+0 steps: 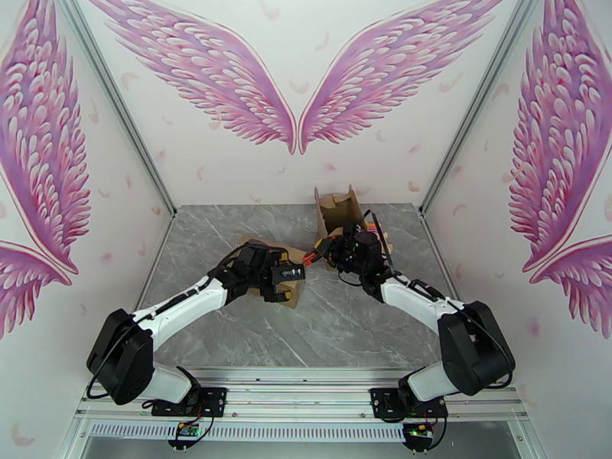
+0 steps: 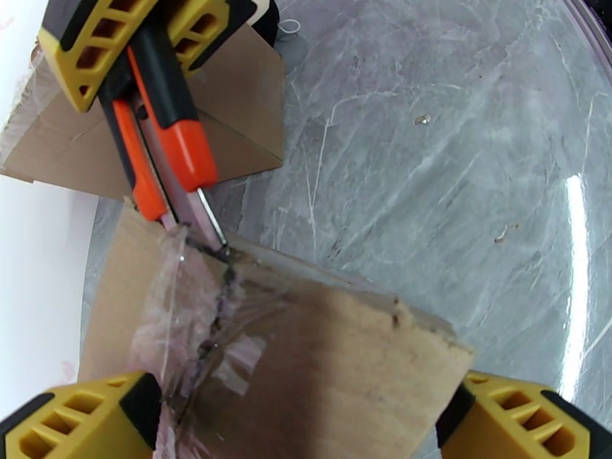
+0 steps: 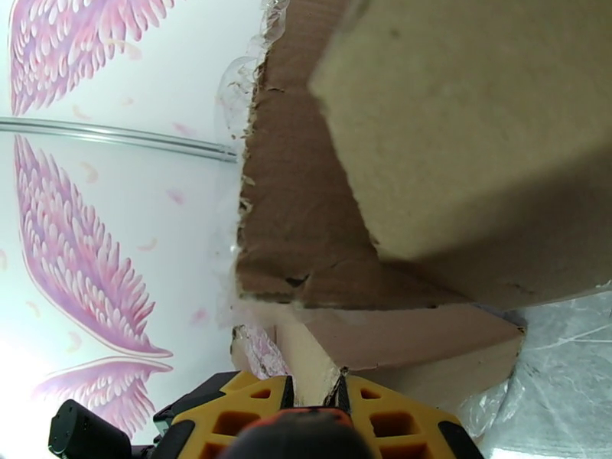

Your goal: Unpack the express box

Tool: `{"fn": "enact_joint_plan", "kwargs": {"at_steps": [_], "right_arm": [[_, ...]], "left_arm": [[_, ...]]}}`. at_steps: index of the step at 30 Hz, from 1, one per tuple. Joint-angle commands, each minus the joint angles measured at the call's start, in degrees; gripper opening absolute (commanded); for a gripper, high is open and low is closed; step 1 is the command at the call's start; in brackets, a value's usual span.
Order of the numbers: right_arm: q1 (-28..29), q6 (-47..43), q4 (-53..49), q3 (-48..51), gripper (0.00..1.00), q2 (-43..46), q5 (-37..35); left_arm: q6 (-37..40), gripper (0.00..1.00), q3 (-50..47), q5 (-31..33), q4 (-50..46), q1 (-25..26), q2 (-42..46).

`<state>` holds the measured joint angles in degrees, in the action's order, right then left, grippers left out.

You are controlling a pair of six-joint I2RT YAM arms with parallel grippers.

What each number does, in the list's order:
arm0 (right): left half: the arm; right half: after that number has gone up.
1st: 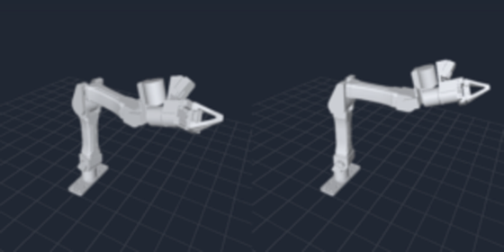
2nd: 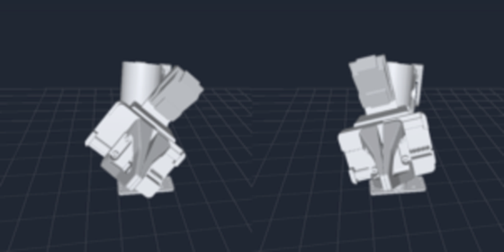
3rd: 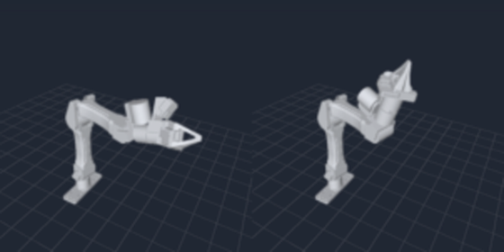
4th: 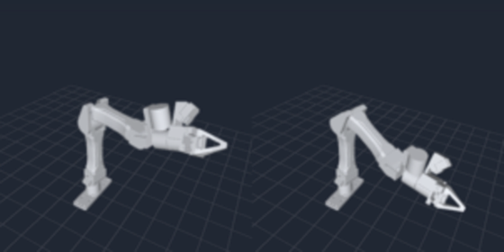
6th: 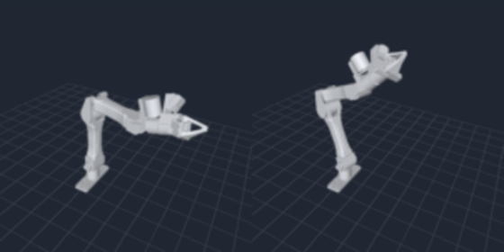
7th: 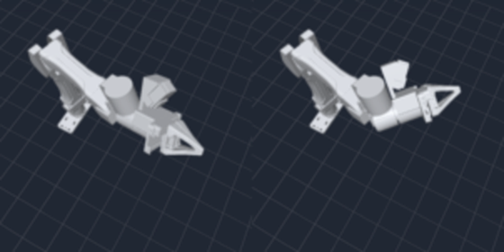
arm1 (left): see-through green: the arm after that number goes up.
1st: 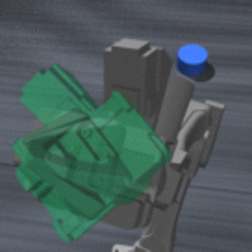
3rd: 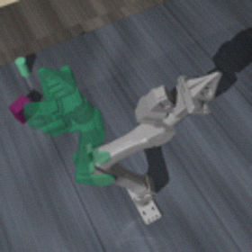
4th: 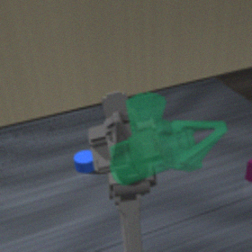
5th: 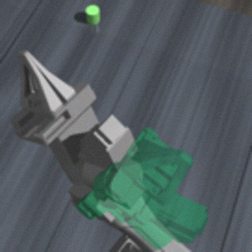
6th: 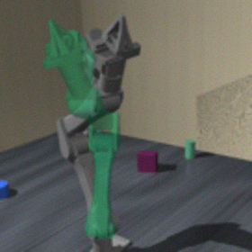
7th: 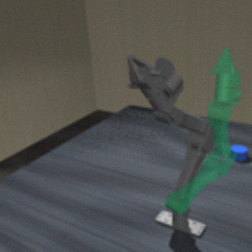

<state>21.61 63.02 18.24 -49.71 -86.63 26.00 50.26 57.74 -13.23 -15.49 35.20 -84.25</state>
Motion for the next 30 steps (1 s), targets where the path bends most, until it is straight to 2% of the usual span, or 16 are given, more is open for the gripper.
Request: {"fn": "enact_joint_plan", "kwargs": {"at_steps": [1, 7, 14, 24, 30], "right_arm": [[1.25, 0.62, -5.5, -0.78, 0.0, -1.66, 8.95], [1.24, 0.83, -9.47, -2.66, 0.0, -2.85, 18.53], [1.16, -0.17, -13.53, -3.7, 0.0, -2.71, 24.94], [1.16, -5.13, -20.58, -6.7, 0.0, -2.17, 22.96], [1.08, -5.06, -21.2, -6.08, 0.0, -1.86, 21.67]], "left_arm": [[-1.25, 0.99, 1.33, 6.33, 6.61, -0.26, -0.95], [-2.25, 0.99, 0.51, 8.21, 7.4, -1.42, -0.23], [-2.47, 0.99, 0.09, 10.21, 7.52, -2.04, 0.0], [-4.71, 0.99, 2.88, 12.74, 7.49, -1.47, -2.72], [-7.66, 0.99, 5.04, 18.03, 8.64, -1.41, -5.23]]}}
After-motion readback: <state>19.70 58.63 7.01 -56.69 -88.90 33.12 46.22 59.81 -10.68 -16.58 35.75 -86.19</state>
